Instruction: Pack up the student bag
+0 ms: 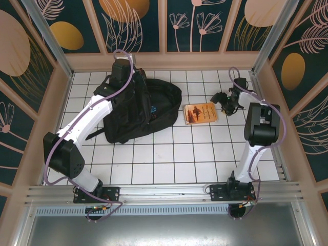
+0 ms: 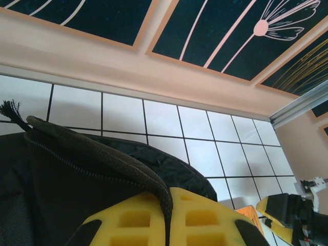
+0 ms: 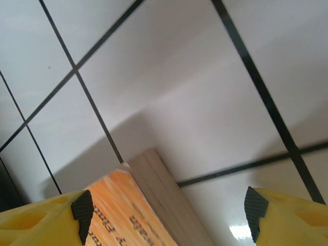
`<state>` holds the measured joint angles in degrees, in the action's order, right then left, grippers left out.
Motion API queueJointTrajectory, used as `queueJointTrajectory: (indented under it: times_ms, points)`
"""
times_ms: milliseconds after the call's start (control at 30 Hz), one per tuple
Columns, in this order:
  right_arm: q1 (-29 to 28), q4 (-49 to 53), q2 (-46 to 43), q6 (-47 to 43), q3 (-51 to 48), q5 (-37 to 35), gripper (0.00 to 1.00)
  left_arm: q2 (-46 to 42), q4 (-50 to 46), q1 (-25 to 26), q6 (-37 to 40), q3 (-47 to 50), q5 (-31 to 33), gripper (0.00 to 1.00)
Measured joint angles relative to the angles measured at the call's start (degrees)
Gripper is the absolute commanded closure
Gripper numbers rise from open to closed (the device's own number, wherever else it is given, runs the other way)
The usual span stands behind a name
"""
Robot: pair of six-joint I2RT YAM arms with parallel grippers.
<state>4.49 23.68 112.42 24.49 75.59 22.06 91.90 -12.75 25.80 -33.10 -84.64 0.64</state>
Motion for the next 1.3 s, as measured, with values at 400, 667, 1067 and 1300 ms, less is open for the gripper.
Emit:
queueJointTrajectory:
  times_ms: [400,667,1067,1300]
  points:
    - [-5.5,-7.0,-2.9,2.1,-8.3,7.2,0.23,3.5,1.4,0.4,-1.7,0.3,-8.5,1.00]
    - [-6.2,-11.7,-7.6,9.4,-10.7,17.6,0.26,5.0,1.1,1.0,-2.8,0.3,-12.2,1.00]
    - [-11.1,-18.9,-18.0,18.3,-10.6,25.6,0.27,5.0,0.9,1.0,-2.8,0.3,-12.3,1.00]
    - [-17.8,-29.1,-18.6,25.6,-11.6,26.3,0.26,5.0,0.9,1.0,-2.8,0.3,-12.2,1.00]
